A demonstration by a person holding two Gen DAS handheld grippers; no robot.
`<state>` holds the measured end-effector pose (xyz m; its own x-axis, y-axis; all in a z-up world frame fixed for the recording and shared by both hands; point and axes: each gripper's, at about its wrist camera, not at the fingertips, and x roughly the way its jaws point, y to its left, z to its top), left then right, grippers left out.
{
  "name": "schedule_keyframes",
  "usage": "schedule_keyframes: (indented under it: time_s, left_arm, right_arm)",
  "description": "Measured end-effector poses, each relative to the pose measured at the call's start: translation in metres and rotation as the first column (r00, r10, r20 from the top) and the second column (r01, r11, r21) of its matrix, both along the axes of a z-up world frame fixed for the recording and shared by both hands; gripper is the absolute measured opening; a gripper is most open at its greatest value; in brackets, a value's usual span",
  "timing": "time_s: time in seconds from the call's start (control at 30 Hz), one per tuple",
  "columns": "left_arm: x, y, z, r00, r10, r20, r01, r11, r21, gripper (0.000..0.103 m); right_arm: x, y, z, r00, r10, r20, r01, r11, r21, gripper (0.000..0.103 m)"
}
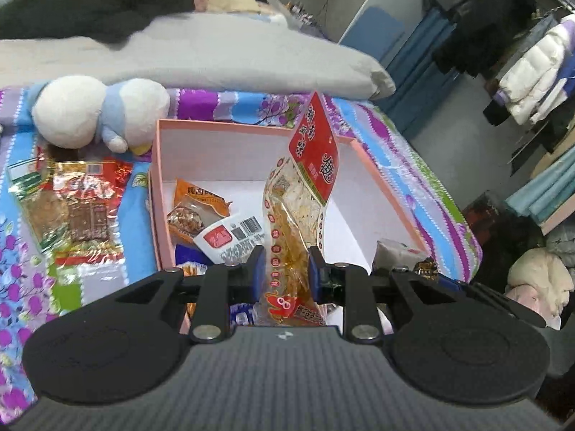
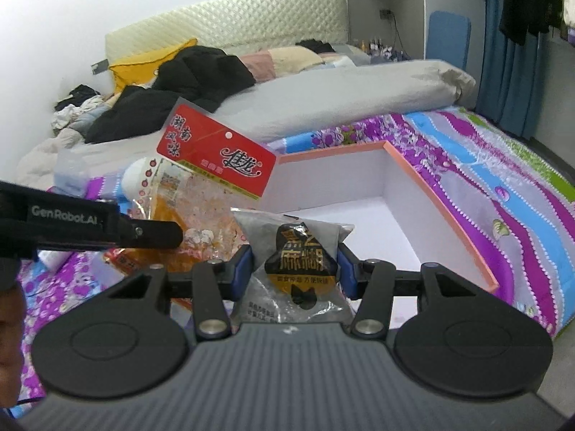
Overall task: Organize snacks
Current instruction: 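Lower both held packets into the pink box and open both tools, then withdraw both tools from the pink box back toward the snack pile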
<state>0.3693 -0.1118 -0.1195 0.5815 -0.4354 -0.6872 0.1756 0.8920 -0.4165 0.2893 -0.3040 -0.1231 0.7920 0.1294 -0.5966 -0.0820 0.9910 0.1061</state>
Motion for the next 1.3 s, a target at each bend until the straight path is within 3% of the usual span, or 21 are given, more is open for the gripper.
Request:
schedule_keyframes:
  time_s: [0.23,0.47,0.5,0.53,0.6,0.93,1.3]
  left_arm:
    - [0.047,-0.011,-0.035,0.998,-0.006,-0.062,0.008,0.999,0.037,0.029]
    - [0.06,-0.011,-0.055,0.996,0.002,-0.092,0.004,0.998,0.061,0.03]
    - [0.06,-0.009,-0.055,0.996,0.016,-0.087,-0.012,0.999,0.049,0.035]
    - [0.059,-0.007,-0.053,0.995,0.031,-0.096,-0.027,0.999,0.039,0.052]
    - [0.056,-0.004,-0.048,0.996,0.038,-0.081,-0.036,0.999,0.026,0.062]
    - [0.011,-0.004,-0.002,1.0,0.004,0.016,-0.005,0.999,0.052,0.062]
    - [-0.083,0.031,0.048,0.991,0.044,0.125,-0.051,0.998,0.047,0.062]
  right_arm:
    - [0.041,-0.01,-0.033,0.996,-0.013,-0.085,0.014,1.0,0.01,0.053]
    - [0.056,-0.006,-0.051,0.992,-0.019,-0.127,0.022,1.0,0.019,0.054]
    - [0.059,-0.006,-0.053,0.991,-0.022,-0.133,0.024,1.0,0.015,0.056]
    - [0.06,-0.006,-0.053,0.99,-0.02,-0.137,0.023,1.0,0.016,0.064]
    - [0.058,-0.006,-0.048,0.991,-0.013,-0.13,0.016,1.0,0.022,0.074]
    - [0.026,-0.005,-0.016,0.998,-0.01,-0.059,0.012,0.999,0.033,0.075]
    - [-0.046,0.018,0.021,0.999,0.031,0.039,-0.033,0.999,0.042,0.075]
